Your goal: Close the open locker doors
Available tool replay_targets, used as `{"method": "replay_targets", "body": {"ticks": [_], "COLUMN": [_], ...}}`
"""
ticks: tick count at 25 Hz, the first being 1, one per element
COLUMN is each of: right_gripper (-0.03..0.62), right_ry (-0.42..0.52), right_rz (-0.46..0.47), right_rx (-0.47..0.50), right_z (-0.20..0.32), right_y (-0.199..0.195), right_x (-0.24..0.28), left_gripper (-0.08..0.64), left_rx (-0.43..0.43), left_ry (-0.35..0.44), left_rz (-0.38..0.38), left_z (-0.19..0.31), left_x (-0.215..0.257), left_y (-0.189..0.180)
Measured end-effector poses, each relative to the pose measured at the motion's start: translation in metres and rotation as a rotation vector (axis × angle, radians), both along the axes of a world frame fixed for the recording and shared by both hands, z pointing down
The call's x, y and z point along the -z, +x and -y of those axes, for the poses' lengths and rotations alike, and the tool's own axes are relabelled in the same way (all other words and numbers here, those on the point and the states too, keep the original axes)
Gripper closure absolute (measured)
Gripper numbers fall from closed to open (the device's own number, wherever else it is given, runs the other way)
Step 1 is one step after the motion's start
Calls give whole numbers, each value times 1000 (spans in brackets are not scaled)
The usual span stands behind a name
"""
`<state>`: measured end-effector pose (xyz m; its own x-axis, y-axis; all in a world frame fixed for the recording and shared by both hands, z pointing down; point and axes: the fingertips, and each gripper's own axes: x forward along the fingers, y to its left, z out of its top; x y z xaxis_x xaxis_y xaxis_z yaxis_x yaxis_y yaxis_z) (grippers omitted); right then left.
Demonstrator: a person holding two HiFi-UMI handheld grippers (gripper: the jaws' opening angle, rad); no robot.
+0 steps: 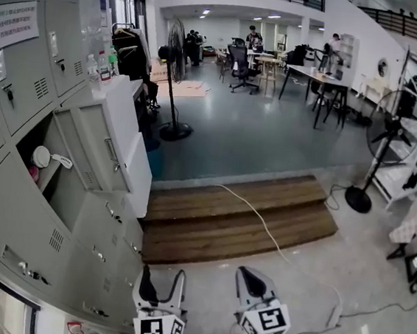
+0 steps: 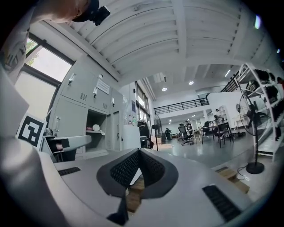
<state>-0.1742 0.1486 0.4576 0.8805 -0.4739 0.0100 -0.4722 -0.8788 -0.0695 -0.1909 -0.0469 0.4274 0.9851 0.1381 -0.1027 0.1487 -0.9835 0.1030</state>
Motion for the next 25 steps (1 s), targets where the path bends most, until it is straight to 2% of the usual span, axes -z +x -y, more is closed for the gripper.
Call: {"method": "replay_targets", "body": {"ticks": [3, 11, 17, 25], "right_gripper": [586, 586, 586, 586], "right_ry": [-5, 21, -18, 40], "right_rz": [5, 69, 90, -6], "right_rx": [19, 45, 34, 34], "right_z": [6, 8, -22, -89], "right_y": [9, 30, 62, 132], "right_x": [-8, -28, -20, -9], "left_gripper": [204, 206, 206, 206], "left_rx": [49, 93, 81, 84], "left_ry": [10, -6, -10, 7], "left_rz": [19, 93, 76, 26], "left_z": [15, 30, 3, -51], "left_x": [-5, -29, -24, -13], "left_y": [3, 20, 65, 132]}}
